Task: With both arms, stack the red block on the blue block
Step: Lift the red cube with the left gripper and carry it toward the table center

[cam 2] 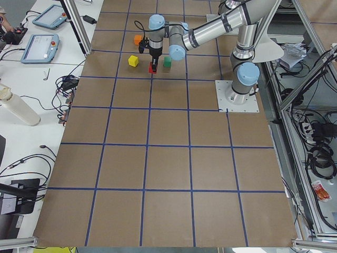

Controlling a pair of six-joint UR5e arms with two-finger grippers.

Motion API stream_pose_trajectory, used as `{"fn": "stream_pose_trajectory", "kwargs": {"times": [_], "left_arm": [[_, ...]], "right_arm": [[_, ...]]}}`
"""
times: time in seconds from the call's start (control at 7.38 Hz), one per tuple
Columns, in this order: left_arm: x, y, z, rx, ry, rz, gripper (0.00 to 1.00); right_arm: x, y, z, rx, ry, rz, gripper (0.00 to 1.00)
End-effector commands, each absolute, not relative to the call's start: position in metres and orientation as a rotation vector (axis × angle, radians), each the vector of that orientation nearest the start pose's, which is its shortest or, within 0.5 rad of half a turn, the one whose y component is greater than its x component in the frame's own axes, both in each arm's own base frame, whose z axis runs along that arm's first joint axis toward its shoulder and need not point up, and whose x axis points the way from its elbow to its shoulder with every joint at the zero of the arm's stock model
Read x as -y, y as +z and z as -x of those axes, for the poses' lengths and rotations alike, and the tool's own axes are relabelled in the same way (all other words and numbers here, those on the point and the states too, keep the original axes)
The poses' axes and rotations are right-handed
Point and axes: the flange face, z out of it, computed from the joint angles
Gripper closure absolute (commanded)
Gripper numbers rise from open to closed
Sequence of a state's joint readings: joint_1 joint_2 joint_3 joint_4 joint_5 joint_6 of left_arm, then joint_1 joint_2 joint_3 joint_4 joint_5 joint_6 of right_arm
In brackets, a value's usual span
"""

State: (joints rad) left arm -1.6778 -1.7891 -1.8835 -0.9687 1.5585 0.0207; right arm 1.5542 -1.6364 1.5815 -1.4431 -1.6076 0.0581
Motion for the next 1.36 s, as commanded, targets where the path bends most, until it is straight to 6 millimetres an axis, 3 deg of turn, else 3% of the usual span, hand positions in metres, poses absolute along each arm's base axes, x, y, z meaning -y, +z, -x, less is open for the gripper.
{"fn": "stream_pose_trajectory", "kwargs": {"times": [0.0,0.41,0.68,0.81,0.95,1.22], "left_arm": [[0.514,0.281,0.283,-3.186,-0.103,-0.206,1.0],[0.523,0.227,0.343,-3.214,-0.201,-0.148,1.0],[0.527,0.195,0.353,-3.204,-0.165,-0.153,1.0],[0.524,0.187,0.359,-3.196,-0.15,-0.167,0.59],[0.523,0.188,0.36,-3.191,-0.155,-0.156,0.01],[0.522,0.217,0.355,-3.206,-0.171,-0.163,0.0]], "right_arm": [[0.458,0.502,-0.123,-3.176,0.116,-0.115,0.0],[0.457,0.5,-0.123,-3.176,0.125,-0.112,0.0],[0.459,0.499,-0.122,-3.179,0.13,-0.112,0.0],[0.459,0.498,-0.122,-3.177,0.14,-0.112,0.0],[0.46,0.499,-0.122,-3.175,0.131,-0.1,0.0],[0.458,0.499,-0.125,-3.177,0.138,-0.063,0.0]]}}
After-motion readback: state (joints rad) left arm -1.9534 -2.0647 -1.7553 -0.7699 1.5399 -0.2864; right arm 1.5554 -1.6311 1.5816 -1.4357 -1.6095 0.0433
